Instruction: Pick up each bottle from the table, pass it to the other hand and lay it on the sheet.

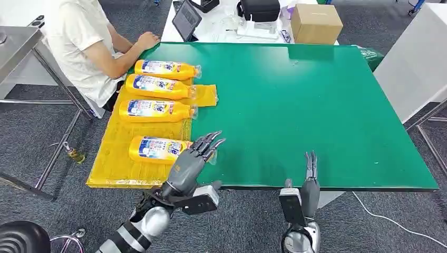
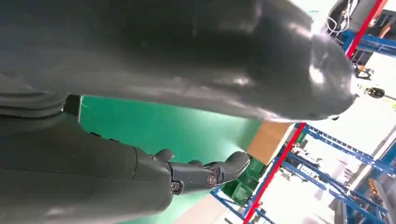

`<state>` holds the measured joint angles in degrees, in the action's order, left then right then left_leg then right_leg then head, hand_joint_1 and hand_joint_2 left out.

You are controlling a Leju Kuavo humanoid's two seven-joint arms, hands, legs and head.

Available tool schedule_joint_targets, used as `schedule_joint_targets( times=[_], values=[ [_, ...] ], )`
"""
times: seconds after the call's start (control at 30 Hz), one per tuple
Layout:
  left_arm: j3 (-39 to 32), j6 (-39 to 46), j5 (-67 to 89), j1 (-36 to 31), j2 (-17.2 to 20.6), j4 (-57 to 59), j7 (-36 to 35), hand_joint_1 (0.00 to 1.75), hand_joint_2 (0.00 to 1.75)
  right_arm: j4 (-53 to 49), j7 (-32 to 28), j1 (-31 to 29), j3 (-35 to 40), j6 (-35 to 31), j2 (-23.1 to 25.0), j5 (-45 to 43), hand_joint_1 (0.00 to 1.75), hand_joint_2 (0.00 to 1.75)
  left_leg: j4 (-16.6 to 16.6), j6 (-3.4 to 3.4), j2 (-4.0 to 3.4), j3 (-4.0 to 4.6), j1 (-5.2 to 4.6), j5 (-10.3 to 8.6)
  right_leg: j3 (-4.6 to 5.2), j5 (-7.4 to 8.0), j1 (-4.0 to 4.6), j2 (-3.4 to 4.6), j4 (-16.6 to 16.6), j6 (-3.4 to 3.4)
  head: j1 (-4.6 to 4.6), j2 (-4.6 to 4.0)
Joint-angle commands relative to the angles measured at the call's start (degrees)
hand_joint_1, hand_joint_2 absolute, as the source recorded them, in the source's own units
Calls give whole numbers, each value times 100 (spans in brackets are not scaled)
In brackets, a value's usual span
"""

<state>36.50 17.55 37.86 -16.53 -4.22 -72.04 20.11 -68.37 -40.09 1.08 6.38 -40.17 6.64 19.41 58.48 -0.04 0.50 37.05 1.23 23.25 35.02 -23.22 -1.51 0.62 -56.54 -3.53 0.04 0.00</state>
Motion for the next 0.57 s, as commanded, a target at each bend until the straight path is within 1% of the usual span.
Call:
schedule_joint_targets(
  times=[0.03,0.07,0.1,0.13,0.17,0.2,0.23,0.27,0.3,0.33,0.37,0.4,0.43,0.47,0.5,0.57],
  values=[
    [47,-35,-1043,634,119,-810,378,0,175,-234,9,112,-317,17,23,-132,0,0,-4,7,-8,-29,1,11,-28,-9,6,-2,4,18,4,0],
    [-72,-37,-1513,887,-16,-976,464,0,175,-360,9,181,-298,17,24,-302,0,0,-5,6,-11,-23,-2,10,-20,-8,2,2,4,13,2,0],
    [-149,-67,-1872,1064,-111,-1086,511,0,175,-484,9,234,-230,17,10,-523,0,0,-4,9,-13,-36,1,16,-34,-12,6,3,7,19,2,0],
    [-196,-62,-2489,1351,-223,-1262,681,0,175,-876,9,385,-113,139,-12,-1103,0,0,-5,8,-13,-25,-4,13,-21,-10,0,5,5,12,2,0],
    [-187,-63,-3232,1473,-292,-1290,828,0,175,-1293,9,508,-286,411,154,-1553,0,0,-3,7,-12,-18,-5,13,-15,-10,-2,6,3,9,2,0],
    [-132,-48,-3519,1461,-300,-1249,884,0,175,-1466,9,548,-417,538,280,-1680,0,0,-1,10,-16,-31,-3,23,-28,-18,2,6,3,14,2,0],
    [-155,-11,-4136,1425,-414,-1131,998,0,175,-1714,9,585,-469,752,409,-1698,0,0,1,6,-5,-11,-6,13,-9,-13,-3,-2,-4,10,4,0],
    [-75,-18,-4527,1336,-394,-1045,963,0,175,-1850,9,592,-398,747,401,-1529,0,0,3,8,-7,-24,-3,22,-23,-21,2,-3,-4,15,0,0],
    [-42,-56,-4716,1286,-378,-1005,930,0,175,-1925,9,587,-300,623,357,-1377,0,175,6,5,1,-12,-6,19,-14,-27,-2,-9,-9,1,4,0],
    [-67,-145,-5126,1219,-381,-950,942,0,175,-2027,9,545,55,159,149,-1107,0,175,7,7,-1,-25,-3,28,-28,-32,2,-8,-7,7,5,0],
    [-89,-154,-5234,1195,-378,-936,918,0,175,-2009,9,526,157,114,116,-1158,0,175,4,5,-5,-10,-3,19,-10,-23,0,-1,-5,4,2,0],
    [-90,-152,-5264,1181,-369,-934,917,0,175,-1973,9,522,216,104,86,-1160,0,175,0,2,-6,-3,-3,14,-2,-16,-1,2,-1,0,2,0],
    [-122,-161,-5306,1191,-354,-949,895,0,175,-1812,9,510,300,120,106,-1153,0,175,2,3,-7,-19,0,21,-19,-22,4,-1,-2,8,2,0],
    [-136,-136,-5328,1195,-348,-937,886,0,175,-1686,9,499,415,143,66,-1074,0,175,-2,1,-4,-9,-1,15,-9,-17,1,-1,2,2,0,0],
    [-150,-32,-5299,1200,-350,-898,860,0,175,-1479,9,493,410,403,117,-1242,0,175,-2,4,0,-22,0,19,-24,-21,4,-7,4,7,4,0],
    [-153,-14,-5292,1202,-353,-887,861,0,175,-1465,9,490,421,433,125,-1250,0,175,-7,5,-11,-36,6,22,-38,-21,10,2,13,9,2,0]
  ],
)
